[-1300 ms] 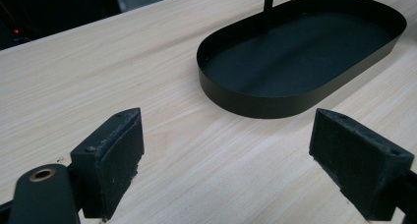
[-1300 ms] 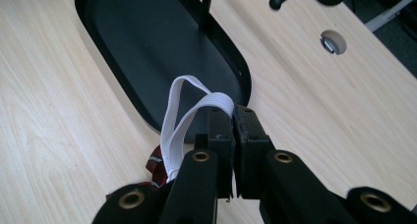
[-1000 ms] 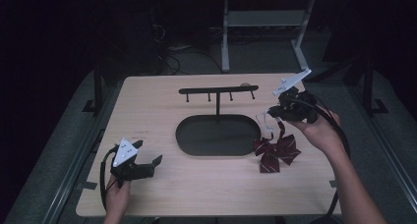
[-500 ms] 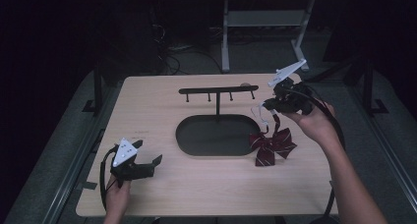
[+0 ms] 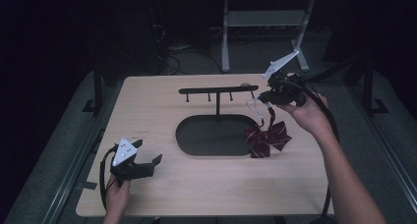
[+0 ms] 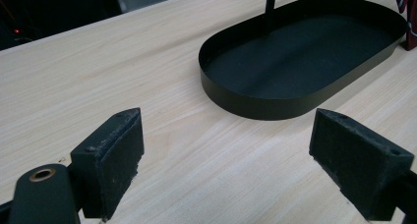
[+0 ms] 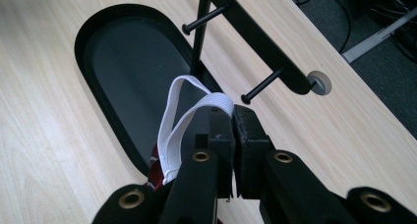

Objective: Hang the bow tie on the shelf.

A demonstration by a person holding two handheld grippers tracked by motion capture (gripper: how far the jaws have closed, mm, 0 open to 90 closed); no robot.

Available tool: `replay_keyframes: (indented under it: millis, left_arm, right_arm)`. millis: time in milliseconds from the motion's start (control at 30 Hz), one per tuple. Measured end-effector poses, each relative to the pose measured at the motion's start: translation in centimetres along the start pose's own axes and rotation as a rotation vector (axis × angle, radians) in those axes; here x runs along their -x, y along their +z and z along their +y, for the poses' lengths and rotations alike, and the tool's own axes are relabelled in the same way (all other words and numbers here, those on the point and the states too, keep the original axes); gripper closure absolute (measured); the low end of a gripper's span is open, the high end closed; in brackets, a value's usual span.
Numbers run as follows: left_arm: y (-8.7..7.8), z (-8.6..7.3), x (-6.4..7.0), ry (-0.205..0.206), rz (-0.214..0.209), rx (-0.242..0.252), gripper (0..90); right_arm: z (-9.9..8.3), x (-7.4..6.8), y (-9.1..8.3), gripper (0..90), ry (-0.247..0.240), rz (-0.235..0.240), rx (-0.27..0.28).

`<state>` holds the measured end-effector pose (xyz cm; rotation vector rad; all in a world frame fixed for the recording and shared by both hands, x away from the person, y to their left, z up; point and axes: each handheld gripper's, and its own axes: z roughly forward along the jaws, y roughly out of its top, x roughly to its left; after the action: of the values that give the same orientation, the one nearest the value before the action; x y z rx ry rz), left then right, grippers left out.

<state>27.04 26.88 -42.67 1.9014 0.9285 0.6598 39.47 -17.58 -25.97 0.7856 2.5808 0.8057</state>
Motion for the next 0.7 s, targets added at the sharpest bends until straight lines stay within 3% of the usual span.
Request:
replay_keyframes:
  millis: [700]
  left_arm:
    - [0.1, 0.2, 0.0, 0.004, 0.0, 0.004, 13.0]
  right_arm:
    - [2.7, 1.7, 0.3, 87.3, 0.021, -0.013, -0.004]
